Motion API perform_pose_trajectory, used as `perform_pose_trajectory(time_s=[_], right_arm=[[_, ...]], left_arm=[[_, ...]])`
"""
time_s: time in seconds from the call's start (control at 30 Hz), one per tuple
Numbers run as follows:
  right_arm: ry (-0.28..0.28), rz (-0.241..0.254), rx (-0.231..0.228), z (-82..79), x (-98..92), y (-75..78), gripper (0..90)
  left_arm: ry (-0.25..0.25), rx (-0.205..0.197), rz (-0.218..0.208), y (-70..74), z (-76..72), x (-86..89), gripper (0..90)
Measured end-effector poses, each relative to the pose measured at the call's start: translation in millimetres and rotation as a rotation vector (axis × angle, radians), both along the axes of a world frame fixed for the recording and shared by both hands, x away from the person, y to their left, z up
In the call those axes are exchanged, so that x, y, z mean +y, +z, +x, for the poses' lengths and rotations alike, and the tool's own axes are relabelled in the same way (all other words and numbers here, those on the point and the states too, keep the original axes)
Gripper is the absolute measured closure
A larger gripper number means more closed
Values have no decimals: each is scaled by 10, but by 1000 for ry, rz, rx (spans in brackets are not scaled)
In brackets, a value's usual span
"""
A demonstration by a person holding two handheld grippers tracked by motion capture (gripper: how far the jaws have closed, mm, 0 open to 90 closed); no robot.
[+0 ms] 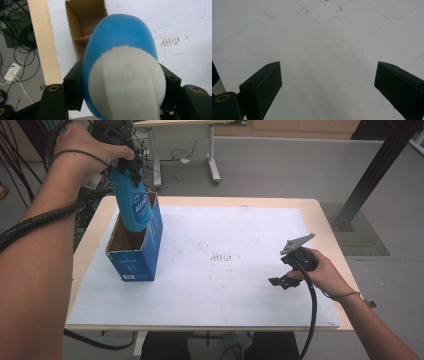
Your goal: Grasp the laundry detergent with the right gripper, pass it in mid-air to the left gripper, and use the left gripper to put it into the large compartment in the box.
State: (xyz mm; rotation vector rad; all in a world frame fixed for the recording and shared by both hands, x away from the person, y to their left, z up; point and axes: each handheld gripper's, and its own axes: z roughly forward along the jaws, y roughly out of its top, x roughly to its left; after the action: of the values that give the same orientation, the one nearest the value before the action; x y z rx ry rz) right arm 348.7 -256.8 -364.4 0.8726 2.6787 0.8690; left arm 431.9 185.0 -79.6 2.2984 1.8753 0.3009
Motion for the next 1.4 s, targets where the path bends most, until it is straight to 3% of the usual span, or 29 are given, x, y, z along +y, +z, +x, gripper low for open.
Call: perform_pose_trajectory(time_s=[0.37,0.7,0.87,1.4], right_arm=[[4,-1,3,-7,15,-2,77],[8,0,2,-2,48,-9,77],[8,0,3,-5,52,-9,77],[4,7,-1,-11,36,-17,77]], left_arm=[[78,-7,-3,-106,5,220,374],[121,-9,-5,-327,17,334,375],[130,-21,-8,-398,25,343,375],[132,8,-3,-645,62,325,375]])
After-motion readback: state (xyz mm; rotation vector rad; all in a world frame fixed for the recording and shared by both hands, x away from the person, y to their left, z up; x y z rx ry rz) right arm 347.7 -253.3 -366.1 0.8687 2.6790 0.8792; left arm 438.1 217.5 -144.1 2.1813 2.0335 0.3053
